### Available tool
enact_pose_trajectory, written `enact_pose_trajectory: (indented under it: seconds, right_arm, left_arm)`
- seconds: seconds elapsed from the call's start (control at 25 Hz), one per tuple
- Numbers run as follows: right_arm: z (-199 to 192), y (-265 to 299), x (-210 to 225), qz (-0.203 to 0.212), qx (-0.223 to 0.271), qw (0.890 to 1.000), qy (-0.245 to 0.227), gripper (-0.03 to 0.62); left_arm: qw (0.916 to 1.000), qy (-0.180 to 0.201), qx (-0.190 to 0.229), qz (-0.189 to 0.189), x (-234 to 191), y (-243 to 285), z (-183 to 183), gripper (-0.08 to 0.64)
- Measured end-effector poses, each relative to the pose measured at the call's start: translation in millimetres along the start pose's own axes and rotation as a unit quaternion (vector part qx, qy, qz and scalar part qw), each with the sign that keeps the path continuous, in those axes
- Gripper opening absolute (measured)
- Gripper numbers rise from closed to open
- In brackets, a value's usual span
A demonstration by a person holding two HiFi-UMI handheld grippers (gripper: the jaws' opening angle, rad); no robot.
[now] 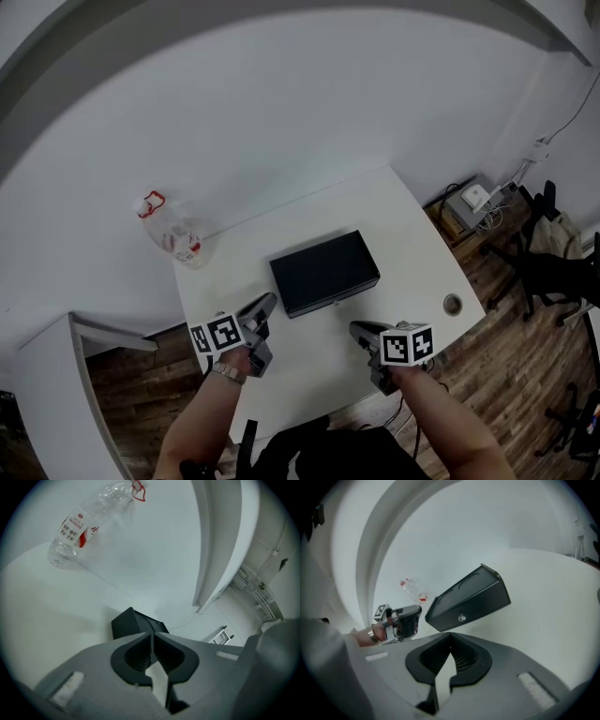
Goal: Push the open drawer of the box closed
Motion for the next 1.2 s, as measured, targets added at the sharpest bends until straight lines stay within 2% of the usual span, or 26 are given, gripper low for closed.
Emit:
enact_pose_trajectory:
  seconds: [0.04, 0.2, 0.32, 0.6, 0.8, 1.0, 1.2]
  right_arm:
    - [-4, -12, -5, 0.018, 0.016, 1.000, 0.007, 0.005]
    - [-18, -69, -22, 0.081, 0.083, 0.992, 0.042, 0.005]
    - [-33, -115, -36, 0.116, 0.118, 0.985, 0.053, 0.005]
    - [-94, -222, -60, 0.161, 0.159, 0.971, 0.072, 0.004]
    - [-142, -272, -77, 0.194, 0.165, 0.964, 0.076, 0.004]
    - [-171, -305, -103, 0.226, 0.166, 0.957, 0.070, 0.003]
    - [-190, -326, -124, 0.240, 0.163, 0.956, 0.051, 0.005]
  left_arm:
    - [0.9999, 0.005, -0.004, -0.009, 7, -7, -8, 0.001]
    - [0.9981, 0.038, -0.035, -0.032, 35, -34, -55, 0.000]
    - [0.9954, 0.056, -0.060, -0.050, 63, -54, -108, 0.000]
    - [0.9895, 0.023, -0.092, -0.108, 123, -91, -267, 0.000]
    - [0.9824, 0.016, -0.116, -0.146, 164, -120, -353, 0.000]
    - [0.9816, 0.002, -0.103, -0.161, 182, -145, -405, 0.000]
    - [0.9827, 0.000, -0.091, -0.161, 189, -163, -428, 0.000]
Point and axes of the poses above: the fingertips, and each gripper's own axes: y forward along the fingers, x to its right, z out of its top, the point moved 6 cm from there along -y, backward along the fingers, and after that the axes turned 12 degrees about -y, right-handed, at the moved point
